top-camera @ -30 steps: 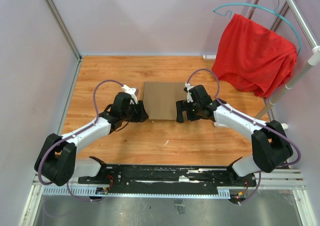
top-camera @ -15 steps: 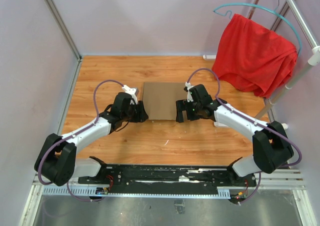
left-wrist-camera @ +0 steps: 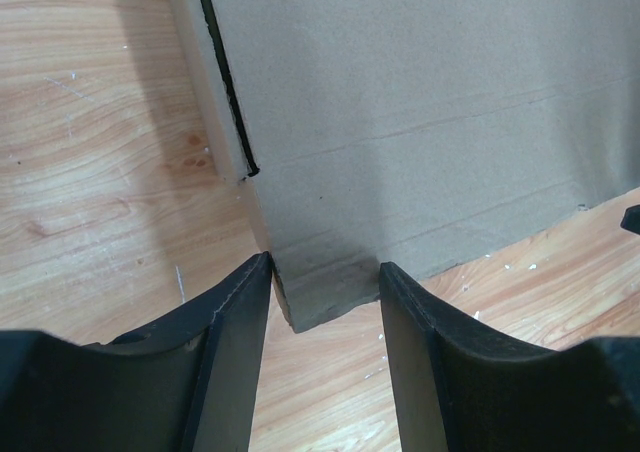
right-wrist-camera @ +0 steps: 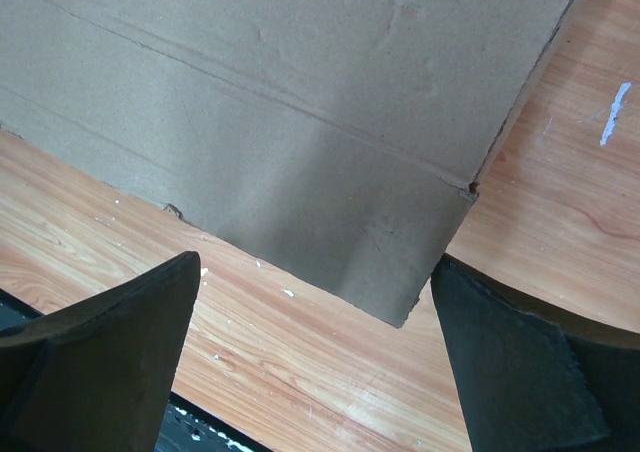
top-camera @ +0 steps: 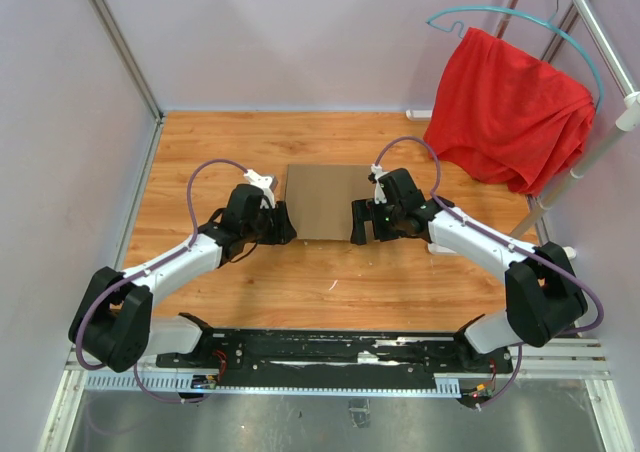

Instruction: Fold the paper box

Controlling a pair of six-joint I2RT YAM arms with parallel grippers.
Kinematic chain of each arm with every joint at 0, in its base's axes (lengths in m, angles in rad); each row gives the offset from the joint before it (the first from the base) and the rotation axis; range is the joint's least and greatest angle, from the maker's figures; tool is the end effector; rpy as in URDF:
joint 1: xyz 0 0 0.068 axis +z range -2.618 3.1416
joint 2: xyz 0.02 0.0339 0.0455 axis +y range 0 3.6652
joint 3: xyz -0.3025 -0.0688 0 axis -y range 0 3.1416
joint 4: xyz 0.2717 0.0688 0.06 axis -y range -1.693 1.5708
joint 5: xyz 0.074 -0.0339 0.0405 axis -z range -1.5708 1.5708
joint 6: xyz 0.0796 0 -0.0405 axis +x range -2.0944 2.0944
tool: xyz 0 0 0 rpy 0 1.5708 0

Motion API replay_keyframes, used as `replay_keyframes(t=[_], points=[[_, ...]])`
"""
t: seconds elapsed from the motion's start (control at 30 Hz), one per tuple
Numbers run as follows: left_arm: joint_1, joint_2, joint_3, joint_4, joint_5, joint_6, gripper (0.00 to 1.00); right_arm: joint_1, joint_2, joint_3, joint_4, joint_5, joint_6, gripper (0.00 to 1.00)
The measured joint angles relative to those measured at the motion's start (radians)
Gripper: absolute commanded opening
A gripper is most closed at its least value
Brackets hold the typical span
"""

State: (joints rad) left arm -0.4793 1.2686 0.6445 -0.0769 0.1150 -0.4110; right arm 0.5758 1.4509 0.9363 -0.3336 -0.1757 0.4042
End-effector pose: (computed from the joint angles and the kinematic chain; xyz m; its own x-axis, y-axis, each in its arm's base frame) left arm 0.2642 -0.1476 0.1935 -0.7388 -0.0633 -0.6710 0.2626 0.8898 -0.3732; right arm 0.2865 0.2026 0.2180 -0.8274 -0.0755 -0.5565 -0.3346 0.8621 0.3806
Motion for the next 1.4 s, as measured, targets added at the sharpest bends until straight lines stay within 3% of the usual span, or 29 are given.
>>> replay_keyframes(t=[1.4], points=[[-0.01, 0.024, 0.016, -0.045, -0.048, 0.018, 0.5, -0.001, 0.0, -0.069, 0.087, 0.029, 0.014, 0.98]])
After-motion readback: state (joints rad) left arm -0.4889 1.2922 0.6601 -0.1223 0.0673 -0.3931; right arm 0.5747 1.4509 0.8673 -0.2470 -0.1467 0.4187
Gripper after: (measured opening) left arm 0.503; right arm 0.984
